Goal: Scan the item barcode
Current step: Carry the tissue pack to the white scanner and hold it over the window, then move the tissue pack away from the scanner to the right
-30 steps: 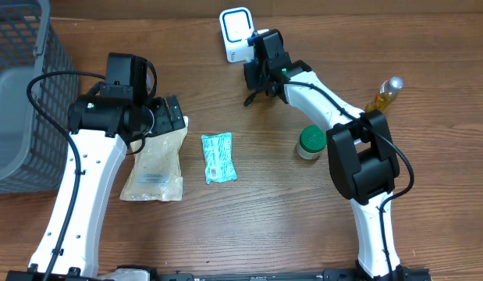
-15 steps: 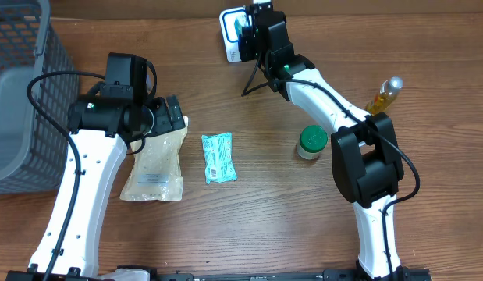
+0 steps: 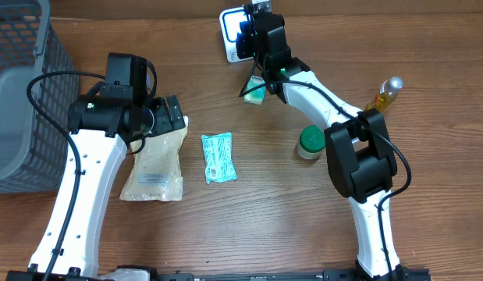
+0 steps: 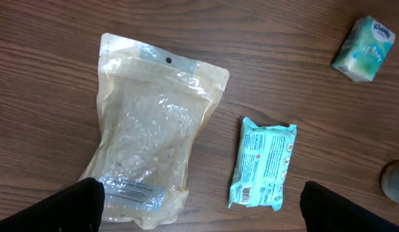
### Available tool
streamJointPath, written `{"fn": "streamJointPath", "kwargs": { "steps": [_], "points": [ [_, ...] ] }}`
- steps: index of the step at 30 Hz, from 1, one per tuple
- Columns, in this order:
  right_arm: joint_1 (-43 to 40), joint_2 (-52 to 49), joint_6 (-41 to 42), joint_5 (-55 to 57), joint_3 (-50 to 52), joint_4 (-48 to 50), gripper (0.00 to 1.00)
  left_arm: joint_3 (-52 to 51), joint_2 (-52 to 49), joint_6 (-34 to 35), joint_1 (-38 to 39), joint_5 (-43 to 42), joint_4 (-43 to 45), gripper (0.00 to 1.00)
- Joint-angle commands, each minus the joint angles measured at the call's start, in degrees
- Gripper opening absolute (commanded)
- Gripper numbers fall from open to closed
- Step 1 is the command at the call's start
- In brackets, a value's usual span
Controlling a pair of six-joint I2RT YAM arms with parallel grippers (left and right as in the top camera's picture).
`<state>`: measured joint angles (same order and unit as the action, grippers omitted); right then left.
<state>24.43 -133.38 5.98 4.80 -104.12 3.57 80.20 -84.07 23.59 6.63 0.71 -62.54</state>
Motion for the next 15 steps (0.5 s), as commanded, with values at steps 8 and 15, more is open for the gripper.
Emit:
{"fn": "streamJointPath", "kwargs": {
  "steps": [8, 15],
  "points": [
    [-0.5, 7.43, 2.89, 0.92, -1.36, -21.97, 0.33, 0.44, 0.07, -0.46, -0.24, 0.35, 0.0, 1.0],
    [-0.37, 3.17, 8.04, -2.6, 0.39, -28.59, 0.55, 0.44, 0.07, -0.46, -0.24, 0.33, 0.0, 1.0]
  ]
}}
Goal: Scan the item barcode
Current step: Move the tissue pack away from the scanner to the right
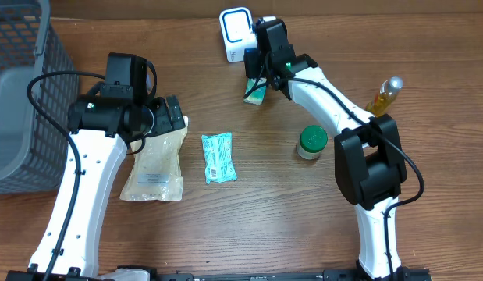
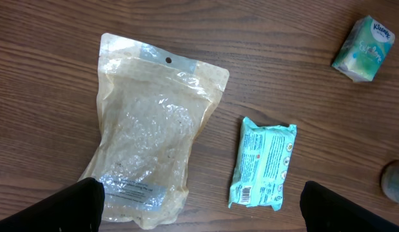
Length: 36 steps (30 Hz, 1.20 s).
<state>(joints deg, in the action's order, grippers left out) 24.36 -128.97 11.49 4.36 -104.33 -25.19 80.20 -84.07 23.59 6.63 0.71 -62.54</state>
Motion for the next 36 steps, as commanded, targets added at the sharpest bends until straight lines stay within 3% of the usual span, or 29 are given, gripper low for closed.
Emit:
{"fn": "streamJointPath", "kwargs": {
  "steps": [1, 5, 8, 21, 28, 36],
  "points": [
    [-0.24, -2.25, 3.26, -2.32, 1.03, 0.17, 0.55, 0.44, 0.07, -0.46, -0.24, 0.35, 0.0, 1.0],
    [-0.26, -5.42, 5.09, -2.32, 2.01, -0.48, 0.53, 0.44, 0.07, -0.46, -0.24, 0.33, 0.0, 0.99],
    [-0.26, -6.29, 5.33, -2.32, 2.01, -3.21, 0.41, 0.44, 0.07, -0.46, -0.24, 0.35, 0.0, 1.0],
    [-1.68, -1.03, 8.28, -3.02, -0.04, -5.73, 0.54, 0.44, 0.07, -0.46, -0.24, 0.35, 0.0, 1.0],
    [-3.91, 3.52, 15.39, -3.41, -0.04, -13.4, 0.54, 0.44, 0.07, -0.46, -0.24, 0.35, 0.0, 1.0],
    [-4.81, 2.6, 18.97, -12.31, 2.38, -17.68, 0.5, 0.44, 0.07, -0.46, -0.24, 0.35, 0.0, 1.0]
  ]
}}
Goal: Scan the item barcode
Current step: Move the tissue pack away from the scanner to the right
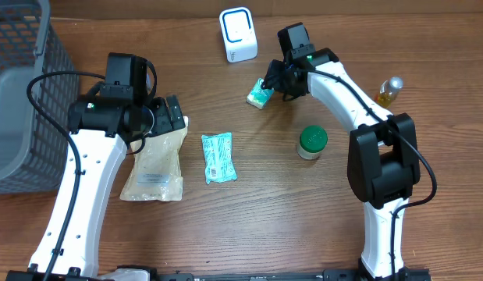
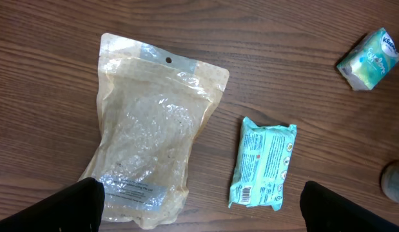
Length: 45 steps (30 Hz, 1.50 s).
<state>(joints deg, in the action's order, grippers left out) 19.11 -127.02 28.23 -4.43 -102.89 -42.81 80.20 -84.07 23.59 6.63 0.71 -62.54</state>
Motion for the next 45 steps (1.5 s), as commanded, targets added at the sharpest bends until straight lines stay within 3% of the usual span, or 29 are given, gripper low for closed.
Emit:
{"fn": "streamJointPath", "kwargs": {
  "steps": [1, 9, 12, 16, 18, 31, 41, 45],
  "points": [
    [0.66, 0.11, 3.17, -3.32, 1.09, -0.07, 0.5, 0.44, 0.07, -0.46, -0.24, 0.35, 0.0, 0.99],
    [2.23, -5.07, 9.99, -3.21, 1.33, 3.63, 0.5, 0.44, 0.07, -0.46, -0.24, 0.33, 0.0, 1.0],
    [3.06, -6.6, 11.02, -3.19, 1.33, 3.5, 0.44, 0.44, 0.07, -0.46, -0.24, 0.33, 0.0, 1.0],
    [3.1, -6.64, 10.99, -2.27, 1.33, 3.52, 0.29, 0.44, 0.07, -0.48, -0.24, 0.35, 0.0, 1.0],
    [2.84, -6.64, 10.67, -2.32, 1.31, 3.15, 0.04, 0.44, 0.07, -0.46, -0.24, 0.33, 0.0, 1.0],
    [-4.68, 6.43, -10.78, -3.8, -1.09, -9.53, 0.04, 0.44, 0.07, -0.46, -0.22, 0.35, 0.0, 1.0],
    [-10.88, 9.88, -23.65, 8.74, 0.28, -29.86, 0.05, 0.44, 0.07, -0.46, -0.24, 0.35, 0.0, 1.0],
    [-12.46, 9.86, -24.0, 15.02, 2.71, -34.18, 0.06, 0.44, 0.07, -0.46, -0.24, 0.35, 0.0, 1.0]
  ]
}}
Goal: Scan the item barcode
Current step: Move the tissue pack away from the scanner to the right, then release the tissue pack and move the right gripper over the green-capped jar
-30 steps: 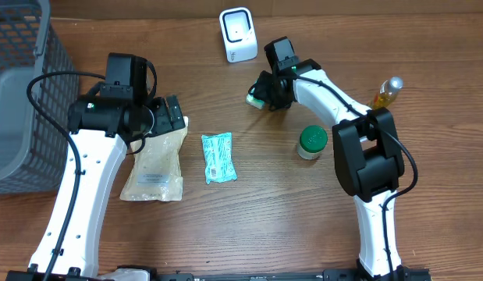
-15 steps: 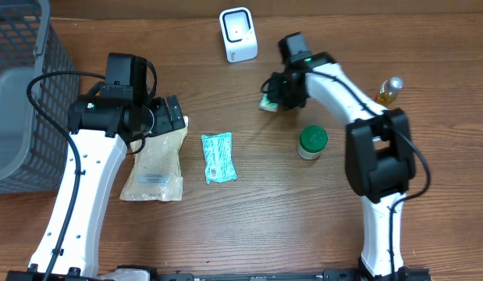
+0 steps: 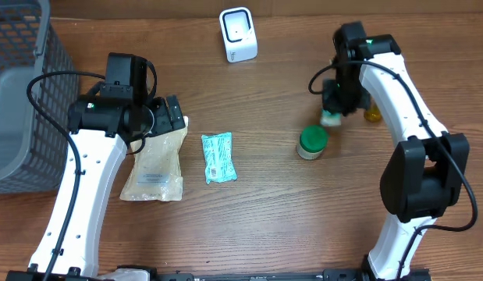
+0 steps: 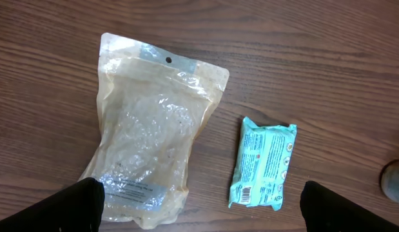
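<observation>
The white barcode scanner (image 3: 238, 34) stands at the back middle of the table. My right gripper (image 3: 333, 109) is far to its right, shut on a small green-and-white tissue pack (image 3: 331, 119) just above a green-lidded jar (image 3: 312, 141). A teal wipes pack (image 3: 218, 158) (image 4: 262, 165) lies flat mid-table, its barcode showing. To its left lies a clear pouch (image 3: 153, 165) (image 4: 149, 151). My left gripper (image 3: 161, 117) (image 4: 200, 207) hangs open over the pouch with nothing between its fingers.
A grey mesh basket (image 3: 23, 94) fills the far left. A yellow oil bottle (image 3: 373, 114) stands behind the right arm, mostly hidden. Bare wood lies between the scanner and the wipes pack.
My right gripper has moved from beside the scanner to the right side, by the jar, and the tissue pack has gone with it. The pack is out of the left wrist view. The left arm is unchanged.
The right gripper was at the scanner with the tissue pack just below it. It then stood a little lower, then to the right of the scanner with the pack turned beside its fingers. Now the pack is held near the jar. The left arm never moved.
</observation>
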### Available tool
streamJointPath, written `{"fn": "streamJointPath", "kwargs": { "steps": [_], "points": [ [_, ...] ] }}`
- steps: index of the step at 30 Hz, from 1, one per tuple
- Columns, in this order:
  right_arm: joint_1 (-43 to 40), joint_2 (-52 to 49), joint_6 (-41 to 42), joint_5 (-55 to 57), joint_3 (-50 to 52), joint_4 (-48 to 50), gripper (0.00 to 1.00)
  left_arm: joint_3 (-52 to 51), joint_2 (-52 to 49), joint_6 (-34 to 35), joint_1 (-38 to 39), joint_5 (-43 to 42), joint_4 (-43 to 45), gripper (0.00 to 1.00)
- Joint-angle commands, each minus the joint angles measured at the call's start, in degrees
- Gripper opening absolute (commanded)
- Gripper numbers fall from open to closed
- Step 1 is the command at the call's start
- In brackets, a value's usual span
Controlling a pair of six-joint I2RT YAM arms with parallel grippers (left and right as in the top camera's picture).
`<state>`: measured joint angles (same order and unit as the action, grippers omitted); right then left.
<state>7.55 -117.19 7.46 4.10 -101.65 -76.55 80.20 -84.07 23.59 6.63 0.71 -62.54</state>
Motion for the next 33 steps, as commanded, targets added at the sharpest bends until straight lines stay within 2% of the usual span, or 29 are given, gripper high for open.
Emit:
{"fn": "streamJointPath", "kwargs": {
  "steps": [1, 4, 7, 10, 12, 16, 22, 25, 33],
  "points": [
    [-1.18, 0.02, -3.23, 7.15, 2.16, -0.26, 0.06, 0.44, 0.07, -0.46, -0.22, 0.33, 0.0, 0.99],
    [-2.14, 0.02, -3.21, 7.91, 4.59, 1.57, 0.06, 0.44, 0.07, -0.46, -0.24, 0.33, 0.0, 1.0],
    [-2.73, 0.02, -2.71, 7.85, 6.16, 3.82, 0.39, 0.44, 0.07, -0.46, -0.2, 0.35, 0.0, 1.0],
    [-2.91, 0.02, 1.07, 7.13, 7.13, 6.47, 0.55, 0.44, 0.07, -0.48, -0.24, 0.35, 0.0, 1.0],
    [-2.89, 0.02, 4.98, 0.94, 7.17, 7.34, 0.7, 0.44, 0.07, -0.46, -0.24, 0.35, 0.0, 1.0],
    [-2.01, 0.04, 5.35, -2.82, 7.06, 7.08, 0.72, 0.44, 0.07, -0.46, -0.24, 0.35, 0.0, 1.0],
    [-0.24, 0.52, 11.06, -2.99, 4.42, 3.61, 0.72, 0.44, 0.07, -0.46, -0.24, 0.35, 0.0, 1.0],
    [0.44, 0.72, 12.79, -3.32, 4.39, 1.73, 0.77, 0.44, 0.07, -0.46, -0.24, 0.35, 0.0, 1.0],
    [2.32, 0.7, 13.16, -15.47, 4.94, -4.15, 0.79, 0.44, 0.07, -0.46, -0.24, 0.35, 0.0, 1.0]
  ]
}}
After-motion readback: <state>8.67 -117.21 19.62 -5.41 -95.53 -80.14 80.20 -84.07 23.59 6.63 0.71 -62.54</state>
